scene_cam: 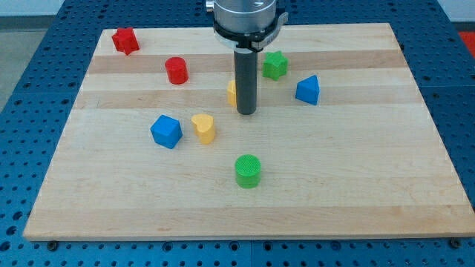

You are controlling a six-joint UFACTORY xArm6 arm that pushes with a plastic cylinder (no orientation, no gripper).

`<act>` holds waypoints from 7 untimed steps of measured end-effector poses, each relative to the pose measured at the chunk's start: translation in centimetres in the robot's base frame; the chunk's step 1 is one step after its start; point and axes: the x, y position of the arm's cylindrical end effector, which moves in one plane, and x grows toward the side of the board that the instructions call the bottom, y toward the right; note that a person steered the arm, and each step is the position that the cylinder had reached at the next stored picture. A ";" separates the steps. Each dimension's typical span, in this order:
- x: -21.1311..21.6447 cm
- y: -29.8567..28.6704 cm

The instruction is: Place the yellow hexagon between the yellow heart and the green star

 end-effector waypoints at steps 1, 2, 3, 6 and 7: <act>0.0 -0.1; 0.0 -1.0; 0.0 -2.4; 0.0 -3.0; 0.0 -2.7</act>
